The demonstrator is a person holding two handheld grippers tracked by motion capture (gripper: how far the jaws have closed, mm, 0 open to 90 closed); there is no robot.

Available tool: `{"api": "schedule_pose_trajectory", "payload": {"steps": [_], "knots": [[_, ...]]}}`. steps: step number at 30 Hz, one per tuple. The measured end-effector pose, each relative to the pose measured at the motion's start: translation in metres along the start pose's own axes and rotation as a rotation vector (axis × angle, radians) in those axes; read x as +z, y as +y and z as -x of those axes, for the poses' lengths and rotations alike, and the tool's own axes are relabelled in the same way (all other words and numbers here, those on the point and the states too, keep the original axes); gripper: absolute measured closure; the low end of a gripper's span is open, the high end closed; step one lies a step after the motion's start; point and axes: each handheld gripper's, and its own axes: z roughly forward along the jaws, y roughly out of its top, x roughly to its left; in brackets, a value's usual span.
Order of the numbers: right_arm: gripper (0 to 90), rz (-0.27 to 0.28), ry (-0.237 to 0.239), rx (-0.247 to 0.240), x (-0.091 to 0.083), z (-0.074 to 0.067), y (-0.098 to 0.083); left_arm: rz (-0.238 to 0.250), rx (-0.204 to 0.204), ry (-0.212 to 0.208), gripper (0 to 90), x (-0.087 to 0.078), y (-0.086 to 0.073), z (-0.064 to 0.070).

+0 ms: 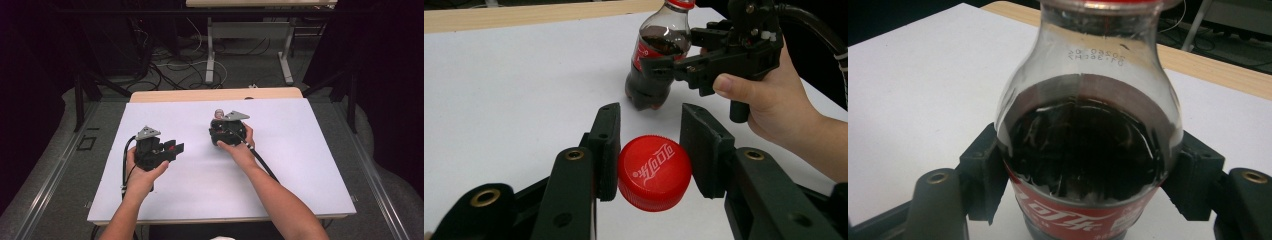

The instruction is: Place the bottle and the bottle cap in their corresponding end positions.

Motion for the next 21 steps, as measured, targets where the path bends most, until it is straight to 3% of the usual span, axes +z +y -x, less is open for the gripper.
{"api": "schedule_pose_trajectory", "payload": {"steps": [2, 9, 14, 15, 19, 21], "knots": [[29.0, -0.018, -0.004, 0.005, 0.0, -0.001, -0.003, -0.005, 0.001, -0.005, 61.1, 0.0, 0.0, 0.0], [26.8, 0.003, 0.013, 0.022, 0.0, 0.001, -0.008, -0.01, 0.003, -0.006, 61.1, 0.003, -0.001, 0.001], [20.5, -0.05, 0.037, 0.034, 0.001, 0.002, -0.014, -0.01, 0.005, -0.003, 61.1, 0.005, -0.001, 0.002], [20.5, -0.031, 0.037, 0.036, 0.002, 0.002, -0.016, -0.008, 0.006, -0.003, 61.1, 0.005, -0.002, 0.002], [19.0, -0.048, 0.037, 0.066, -0.002, 0.005, -0.024, -0.019, 0.007, -0.001, 61.1, 0.008, -0.003, 0.003], [16.9, -0.069, 0.009, 0.084, -0.004, 0.005, -0.027, -0.022, -0.001, -0.003, 61.1, 0.009, -0.003, 0.004]]}}
